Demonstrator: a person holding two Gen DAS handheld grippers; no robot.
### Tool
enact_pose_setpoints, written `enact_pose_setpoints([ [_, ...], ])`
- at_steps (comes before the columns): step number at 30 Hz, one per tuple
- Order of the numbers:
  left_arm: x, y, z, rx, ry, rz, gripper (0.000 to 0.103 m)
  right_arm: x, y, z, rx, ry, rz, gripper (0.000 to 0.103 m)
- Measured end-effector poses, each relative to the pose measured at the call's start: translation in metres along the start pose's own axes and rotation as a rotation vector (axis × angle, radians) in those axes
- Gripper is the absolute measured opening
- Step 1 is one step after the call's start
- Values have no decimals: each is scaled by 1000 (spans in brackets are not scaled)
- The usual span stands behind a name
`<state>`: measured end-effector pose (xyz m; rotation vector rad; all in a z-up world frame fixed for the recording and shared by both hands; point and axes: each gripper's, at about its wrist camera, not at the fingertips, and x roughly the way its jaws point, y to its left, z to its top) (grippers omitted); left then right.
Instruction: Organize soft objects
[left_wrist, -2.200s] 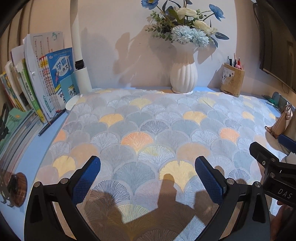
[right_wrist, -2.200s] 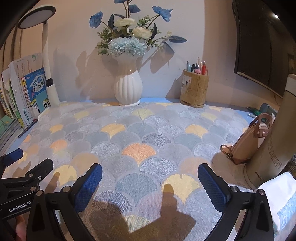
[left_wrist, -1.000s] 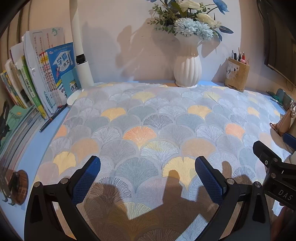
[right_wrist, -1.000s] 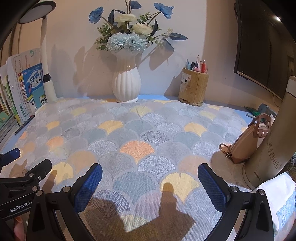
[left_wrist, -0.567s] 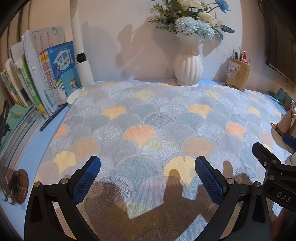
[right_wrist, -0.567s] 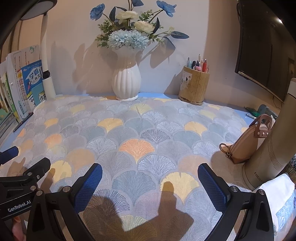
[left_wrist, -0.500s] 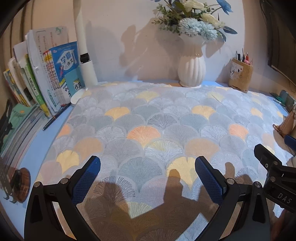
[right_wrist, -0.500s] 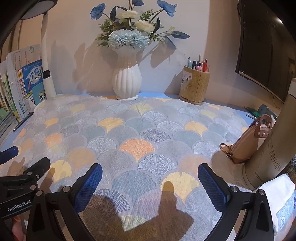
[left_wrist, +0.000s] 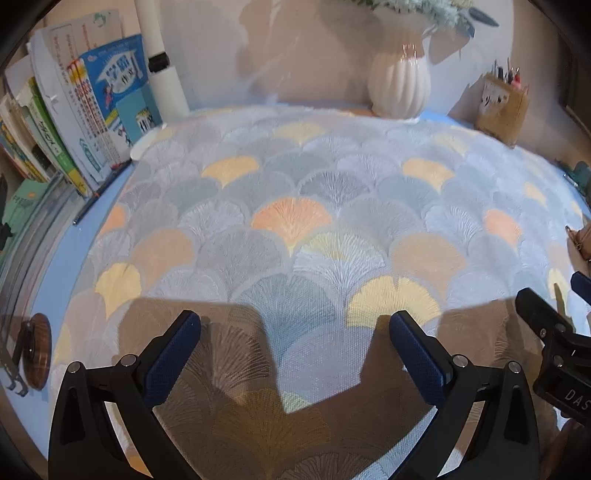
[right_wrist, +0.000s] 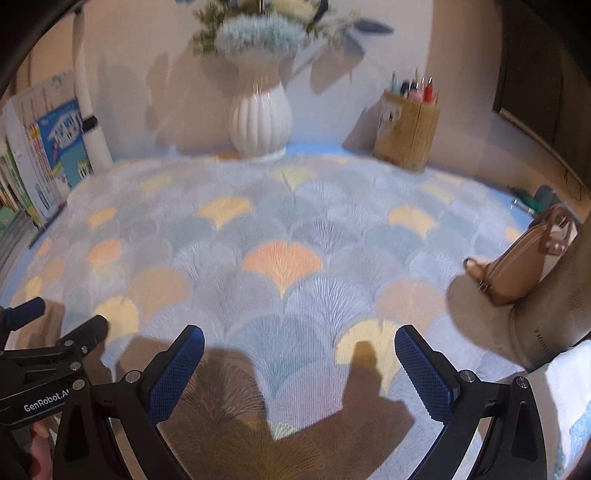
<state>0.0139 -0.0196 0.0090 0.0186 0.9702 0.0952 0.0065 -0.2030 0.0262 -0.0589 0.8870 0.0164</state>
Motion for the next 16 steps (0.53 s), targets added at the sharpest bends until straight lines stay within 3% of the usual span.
enact_pose_setpoints([
  [4,6,11,1,-55,22,-63,103,22,0,-1,-8,130,50,103],
  [16,7,11,2,-37,7,-70,103,16,0,-13,41,71,18,103],
])
